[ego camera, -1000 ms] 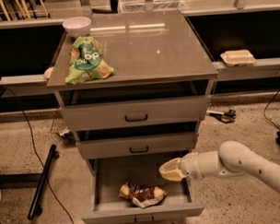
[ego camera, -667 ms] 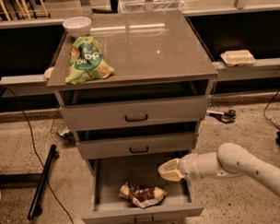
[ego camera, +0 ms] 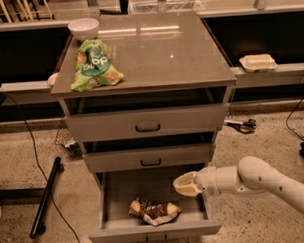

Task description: Place brown chip bag into bottom drawer

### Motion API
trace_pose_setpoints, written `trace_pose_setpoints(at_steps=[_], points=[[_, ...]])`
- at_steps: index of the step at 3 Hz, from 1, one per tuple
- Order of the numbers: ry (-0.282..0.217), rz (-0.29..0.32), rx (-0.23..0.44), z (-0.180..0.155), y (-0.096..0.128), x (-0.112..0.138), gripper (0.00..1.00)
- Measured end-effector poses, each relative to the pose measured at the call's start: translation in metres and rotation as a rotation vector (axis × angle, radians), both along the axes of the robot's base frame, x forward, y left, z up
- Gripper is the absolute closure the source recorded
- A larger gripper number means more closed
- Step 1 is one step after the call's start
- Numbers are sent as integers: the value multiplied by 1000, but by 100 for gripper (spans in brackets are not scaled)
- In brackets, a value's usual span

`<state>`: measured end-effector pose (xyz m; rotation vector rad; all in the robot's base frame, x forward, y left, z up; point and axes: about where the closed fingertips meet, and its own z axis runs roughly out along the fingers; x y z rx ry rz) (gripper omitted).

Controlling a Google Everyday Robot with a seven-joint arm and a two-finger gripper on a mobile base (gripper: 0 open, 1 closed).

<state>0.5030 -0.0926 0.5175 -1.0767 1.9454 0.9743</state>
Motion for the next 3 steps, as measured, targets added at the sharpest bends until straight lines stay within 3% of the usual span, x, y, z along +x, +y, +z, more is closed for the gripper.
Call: trace_pose_setpoints(at_steps=[1,2,3], points=[[-2,-6,2,-1,-2,1,13],[15,-5,-2,-8,-5,1,0],[18,-4,-3,-8,-5,1,0]])
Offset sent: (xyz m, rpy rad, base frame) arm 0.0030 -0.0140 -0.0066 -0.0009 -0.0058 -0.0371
